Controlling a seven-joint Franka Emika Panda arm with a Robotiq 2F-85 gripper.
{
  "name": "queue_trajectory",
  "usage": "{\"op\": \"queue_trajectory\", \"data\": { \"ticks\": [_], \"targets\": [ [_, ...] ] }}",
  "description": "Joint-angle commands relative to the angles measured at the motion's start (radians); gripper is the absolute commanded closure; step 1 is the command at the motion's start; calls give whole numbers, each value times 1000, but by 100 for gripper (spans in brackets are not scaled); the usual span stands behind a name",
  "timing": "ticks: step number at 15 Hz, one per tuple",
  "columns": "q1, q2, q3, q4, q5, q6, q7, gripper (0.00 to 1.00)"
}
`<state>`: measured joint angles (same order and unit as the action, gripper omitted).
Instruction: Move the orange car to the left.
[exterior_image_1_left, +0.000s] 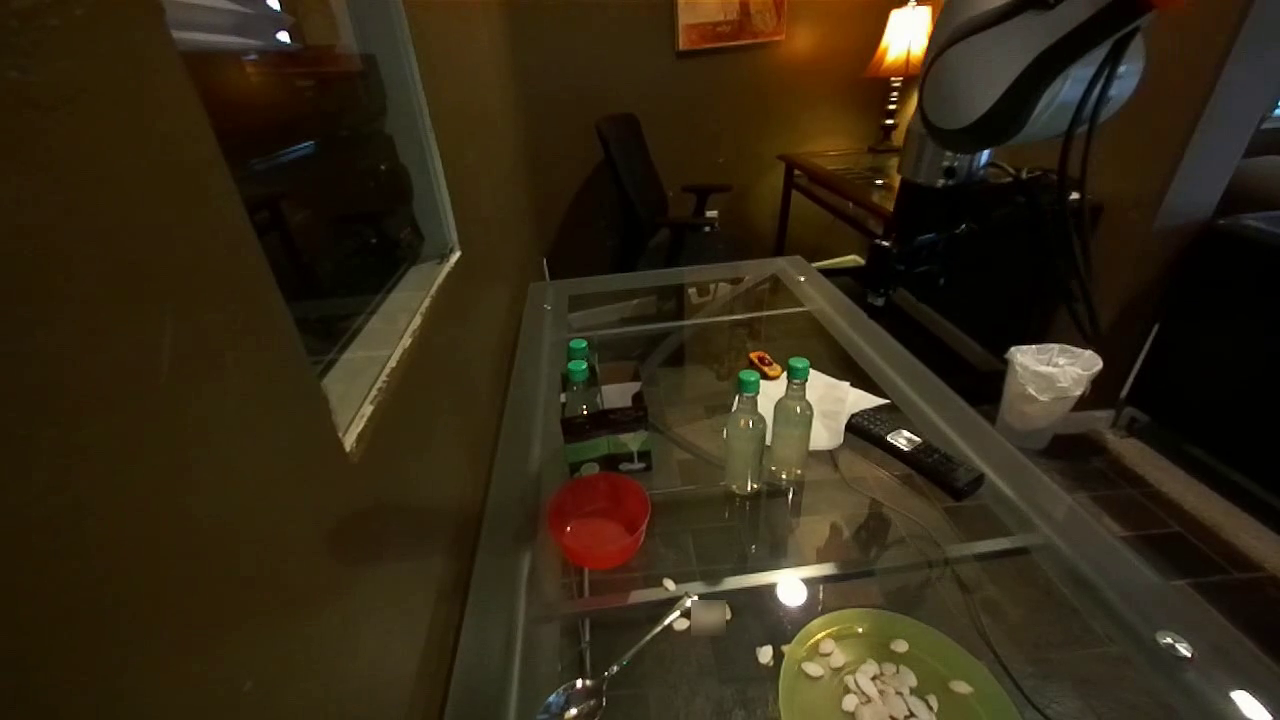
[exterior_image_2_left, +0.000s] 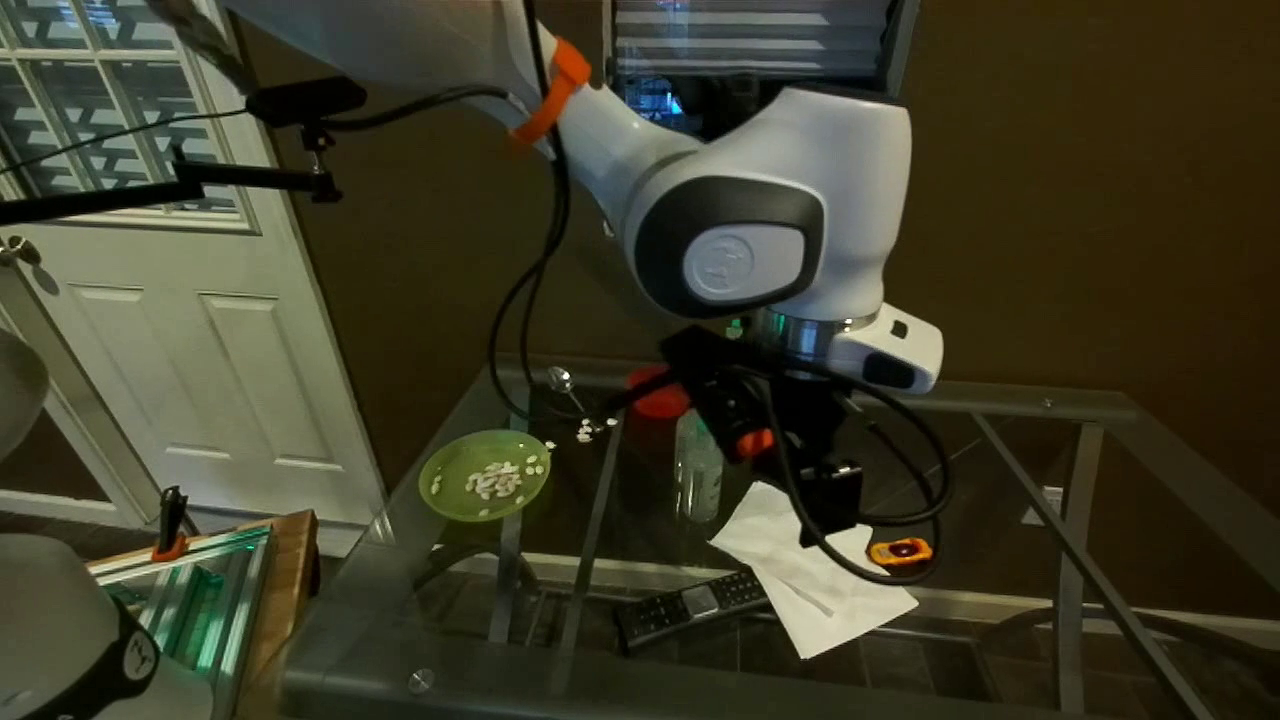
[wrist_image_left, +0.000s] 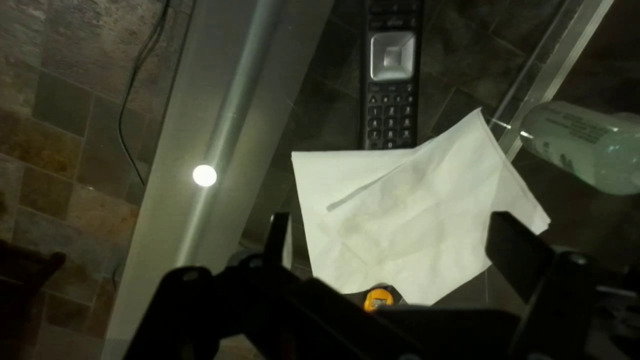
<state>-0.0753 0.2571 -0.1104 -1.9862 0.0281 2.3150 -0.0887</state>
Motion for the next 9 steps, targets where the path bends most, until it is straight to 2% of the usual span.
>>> {"op": "queue_trajectory", "data": {
  "ticks": [1, 9],
  "targets": [
    [-18, 145, 21, 169, 20, -11, 21, 0],
    [-14, 361, 38, 409, 6, -21, 51, 0]
  ]
}}
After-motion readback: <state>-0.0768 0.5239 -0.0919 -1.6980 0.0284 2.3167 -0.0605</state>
